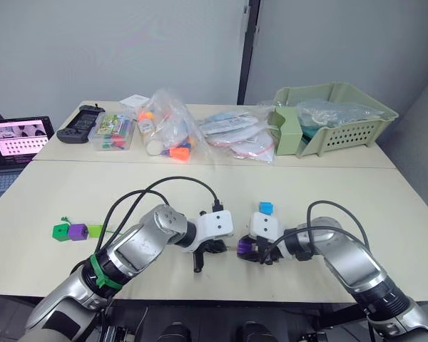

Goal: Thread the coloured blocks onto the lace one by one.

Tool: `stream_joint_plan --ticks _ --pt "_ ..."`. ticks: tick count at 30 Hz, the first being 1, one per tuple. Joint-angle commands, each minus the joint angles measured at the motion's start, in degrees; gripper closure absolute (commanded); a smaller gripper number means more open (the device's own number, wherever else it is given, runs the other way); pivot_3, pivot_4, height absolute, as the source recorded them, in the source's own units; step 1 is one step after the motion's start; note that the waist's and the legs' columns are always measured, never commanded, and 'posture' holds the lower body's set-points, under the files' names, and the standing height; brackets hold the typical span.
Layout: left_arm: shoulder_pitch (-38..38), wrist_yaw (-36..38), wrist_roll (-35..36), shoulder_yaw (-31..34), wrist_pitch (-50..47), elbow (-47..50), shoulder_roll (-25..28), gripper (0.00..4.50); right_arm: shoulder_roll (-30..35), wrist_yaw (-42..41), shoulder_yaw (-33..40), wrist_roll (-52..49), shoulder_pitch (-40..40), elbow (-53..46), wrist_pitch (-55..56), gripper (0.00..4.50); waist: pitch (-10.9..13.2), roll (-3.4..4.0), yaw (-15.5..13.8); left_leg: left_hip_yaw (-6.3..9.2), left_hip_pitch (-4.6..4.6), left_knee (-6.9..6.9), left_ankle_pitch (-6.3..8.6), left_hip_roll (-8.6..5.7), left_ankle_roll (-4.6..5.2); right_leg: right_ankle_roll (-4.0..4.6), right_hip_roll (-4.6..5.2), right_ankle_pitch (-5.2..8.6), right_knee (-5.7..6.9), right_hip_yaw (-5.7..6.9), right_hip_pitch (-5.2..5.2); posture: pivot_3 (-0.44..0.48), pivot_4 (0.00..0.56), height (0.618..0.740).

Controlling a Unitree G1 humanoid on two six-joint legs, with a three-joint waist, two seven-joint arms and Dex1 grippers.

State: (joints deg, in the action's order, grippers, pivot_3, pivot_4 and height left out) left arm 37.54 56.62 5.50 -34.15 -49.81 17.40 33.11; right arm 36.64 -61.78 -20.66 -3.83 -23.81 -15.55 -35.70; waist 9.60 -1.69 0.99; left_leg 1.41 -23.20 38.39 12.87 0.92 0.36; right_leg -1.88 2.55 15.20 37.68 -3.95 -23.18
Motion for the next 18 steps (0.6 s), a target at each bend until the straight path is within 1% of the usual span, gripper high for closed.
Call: stream_joint_plan --ticks 1,4,9,12,18 --pt "1.3 0.4 0.0 -0.6 2.3 1.6 -1.4 4.5 -1.3 0.2 -1.1 -1.8 0.2 -2.1 -0.5 3.13 0.0 0.0 0.0 0.0 0.0 0.0 0.0 0.0 0.0 0.0 0.0 0.0 0.0 0.0 0.0 0.0 0.15 0.74" --pt "1.3 0.5 -0.1 -0.5 2.6 1.4 -1.6 4.5 -1.4 0.2 -1.1 -1.8 0.2 -2.2 -0.7 3.13 0.0 0.0 0.0 0.0 0.0 0.0 0.0 0.0 0.0 0.0 0.0 0.0 0.0 0.0 0.0 0.0 0.15 0.74" --pt "1.6 0.1 -0.4 -0.7 4.1 1.2 -4.1 4.5 -1.6 0.5 -1.3 -1.9 0.4 -2.7 -1.2 3.13 0.0 0.0 -0.1 0.0 -0.01 0.0 0.0 -0.01 0.0 0.0 0.01 0.0 0.0 0.0 0.0 0.0 0.15 0.74" --pt "1.5 0.2 -0.4 -0.7 4.0 1.0 -4.4 4.5 -1.7 0.7 -1.4 -1.8 0.6 -2.7 -1.2 3.13 0.0 0.0 -0.1 0.0 -0.02 0.0 0.0 -0.02 0.0 0.0 0.01 0.0 -0.01 0.0 0.0 0.0 0.15 0.74" --pt "0.8 0.8 0.4 0.2 7.3 0.4 -5.5 4.5 -1.7 0.7 -1.3 -1.8 0.4 -2.7 -1.5 3.13 0.0 0.0 -0.1 0.0 -0.03 0.0 0.0 -0.03 0.0 0.0 0.01 0.0 0.0 0.0 -0.02 0.0 0.15 0.74"
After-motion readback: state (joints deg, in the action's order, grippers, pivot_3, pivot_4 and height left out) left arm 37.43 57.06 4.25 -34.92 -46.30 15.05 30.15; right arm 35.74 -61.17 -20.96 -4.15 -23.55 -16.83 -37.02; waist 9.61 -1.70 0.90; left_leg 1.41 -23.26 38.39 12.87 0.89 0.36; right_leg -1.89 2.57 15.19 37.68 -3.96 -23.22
